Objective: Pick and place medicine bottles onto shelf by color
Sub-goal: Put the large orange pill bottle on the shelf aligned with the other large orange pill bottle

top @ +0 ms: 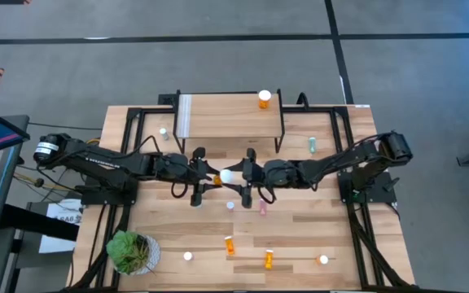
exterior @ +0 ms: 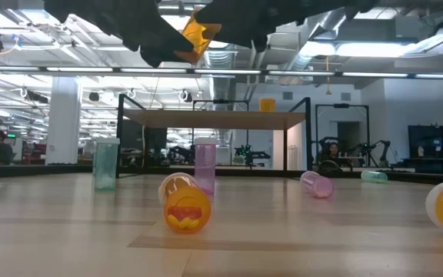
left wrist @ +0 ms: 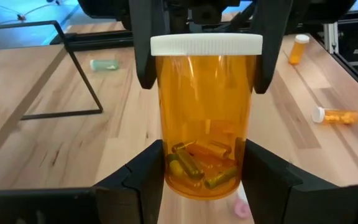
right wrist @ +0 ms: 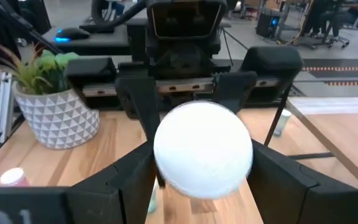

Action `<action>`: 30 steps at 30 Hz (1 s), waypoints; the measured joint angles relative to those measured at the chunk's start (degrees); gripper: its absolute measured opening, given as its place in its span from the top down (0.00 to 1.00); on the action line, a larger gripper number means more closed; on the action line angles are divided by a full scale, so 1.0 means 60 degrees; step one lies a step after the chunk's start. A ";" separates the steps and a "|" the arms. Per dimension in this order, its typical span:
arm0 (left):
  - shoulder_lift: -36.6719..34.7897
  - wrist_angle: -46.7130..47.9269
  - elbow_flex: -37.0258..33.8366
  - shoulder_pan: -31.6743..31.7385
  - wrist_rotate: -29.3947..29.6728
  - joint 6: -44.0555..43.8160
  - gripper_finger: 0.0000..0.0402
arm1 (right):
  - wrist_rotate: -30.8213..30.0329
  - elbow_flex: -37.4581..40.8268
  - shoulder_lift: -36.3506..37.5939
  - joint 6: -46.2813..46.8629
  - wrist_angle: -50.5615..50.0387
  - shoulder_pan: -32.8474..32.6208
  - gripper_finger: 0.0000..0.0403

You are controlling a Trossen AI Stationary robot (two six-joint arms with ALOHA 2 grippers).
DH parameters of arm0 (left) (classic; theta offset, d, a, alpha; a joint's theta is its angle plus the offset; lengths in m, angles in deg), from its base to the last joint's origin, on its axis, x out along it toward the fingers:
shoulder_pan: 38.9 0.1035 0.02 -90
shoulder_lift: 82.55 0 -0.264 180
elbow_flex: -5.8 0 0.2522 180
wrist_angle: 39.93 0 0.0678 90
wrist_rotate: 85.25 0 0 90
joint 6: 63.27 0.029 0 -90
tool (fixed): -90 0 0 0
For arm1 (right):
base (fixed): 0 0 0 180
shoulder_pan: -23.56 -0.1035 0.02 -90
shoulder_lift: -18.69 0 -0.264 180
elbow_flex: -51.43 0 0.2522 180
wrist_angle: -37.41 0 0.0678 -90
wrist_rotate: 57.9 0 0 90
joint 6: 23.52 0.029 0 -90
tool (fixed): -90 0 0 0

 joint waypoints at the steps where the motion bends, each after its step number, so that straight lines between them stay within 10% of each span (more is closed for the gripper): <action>1: 0.0000 0.0000 0.0000 0.0000 0.0004 0.0004 0.60 | 0.0000 -0.0028 0.0007 0.0001 -0.0093 0.0000 0.37; 18: 0.0000 0.0018 0.0004 0.0004 0.0006 0.0018 0.59 | -0.0011 -0.0091 0.0061 0.0000 -0.0334 0.0000 0.49; 30: 0.0000 0.0011 0.0004 0.0000 0.0239 -0.0148 0.41 | 0.0000 -0.0091 0.0064 0.0000 -0.0363 0.0000 0.47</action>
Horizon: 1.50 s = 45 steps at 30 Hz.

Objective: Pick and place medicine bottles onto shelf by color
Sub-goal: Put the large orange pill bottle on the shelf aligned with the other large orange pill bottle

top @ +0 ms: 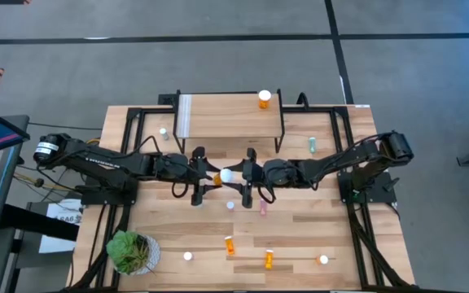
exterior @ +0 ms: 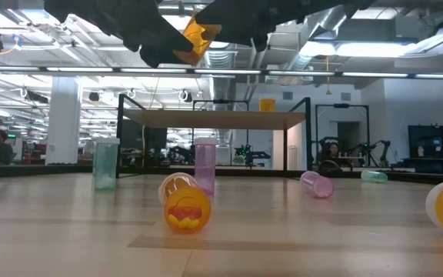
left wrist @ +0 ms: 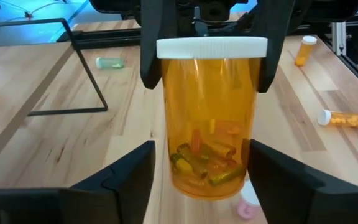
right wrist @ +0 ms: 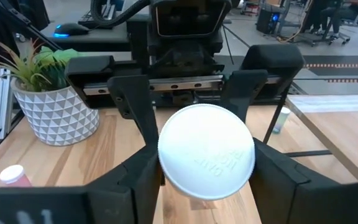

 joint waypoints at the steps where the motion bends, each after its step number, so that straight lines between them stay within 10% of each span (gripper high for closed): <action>1: 0.0000 0.0000 0.0000 0.0000 0.0023 -0.0002 0.40 | 0.0004 0.0000 0.0000 0.0000 -0.0003 0.0000 0.47; 26: -0.1590 0.0693 0.0000 0.0004 0.2349 -0.0454 0.37 | -0.1912 -0.0011 0.2184 0.0195 -0.2694 0.1553 0.45; 45: -0.1239 0.0585 -0.0002 0.0004 0.2119 -0.0501 0.37 | -0.0222 -0.0004 0.2506 0.1797 -0.5604 0.5226 0.45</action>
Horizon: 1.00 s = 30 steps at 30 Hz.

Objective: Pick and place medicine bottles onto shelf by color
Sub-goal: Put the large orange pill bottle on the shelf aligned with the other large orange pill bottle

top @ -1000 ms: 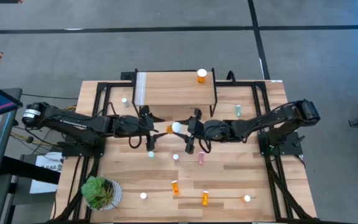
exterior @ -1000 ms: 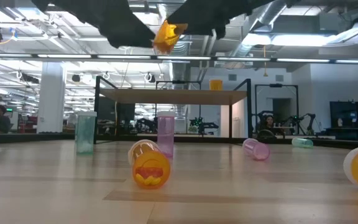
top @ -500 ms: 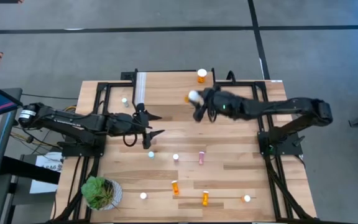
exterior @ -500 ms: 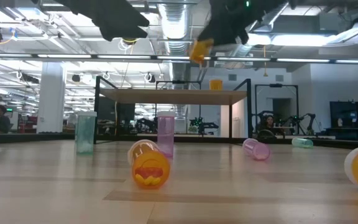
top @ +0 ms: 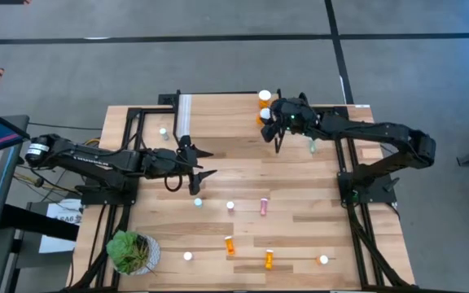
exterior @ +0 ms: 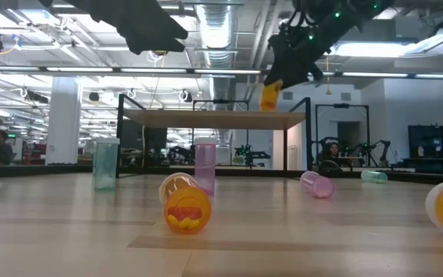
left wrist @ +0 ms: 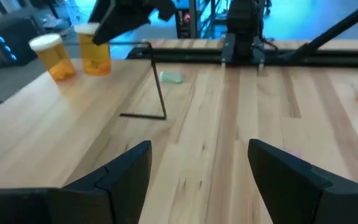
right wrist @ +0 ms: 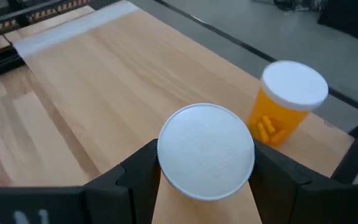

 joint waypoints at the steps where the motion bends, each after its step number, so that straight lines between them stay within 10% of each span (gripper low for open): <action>1: 0.0000 -0.0005 -0.0005 0.0000 -0.0019 -0.0001 0.37 | -0.0002 0.0000 -0.0051 0.0036 0.0003 0.0005 0.45; 30: -0.0004 -0.0366 -0.0005 -0.0004 -0.0890 -0.0029 0.37 | -0.0047 0.0000 -0.0360 -0.0125 0.0092 0.0067 0.37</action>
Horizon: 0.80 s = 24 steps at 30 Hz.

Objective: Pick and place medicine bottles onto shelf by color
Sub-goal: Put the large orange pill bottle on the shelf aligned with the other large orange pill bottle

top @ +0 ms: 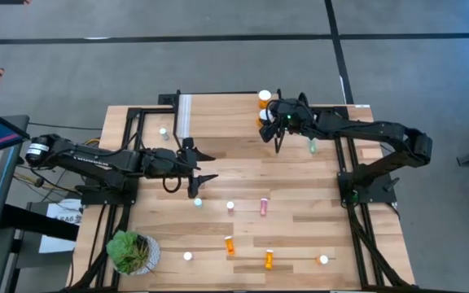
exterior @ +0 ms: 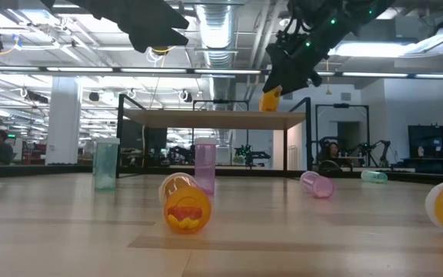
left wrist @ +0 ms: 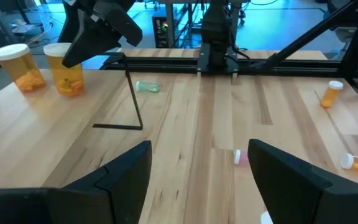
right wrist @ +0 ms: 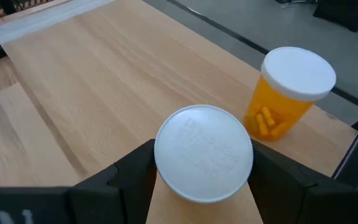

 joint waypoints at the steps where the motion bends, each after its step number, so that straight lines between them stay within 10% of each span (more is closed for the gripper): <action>1: 0.0000 0.0000 0.0000 0.0000 0.0000 0.0000 0.37 | 0.0000 0.0000 0.0000 0.0000 0.0000 0.0000 0.37; 24: -0.0004 0.0004 0.0000 0.0000 0.0018 -0.0004 0.37 | 0.0008 0.0002 0.0000 0.0007 -0.0107 0.0000 0.38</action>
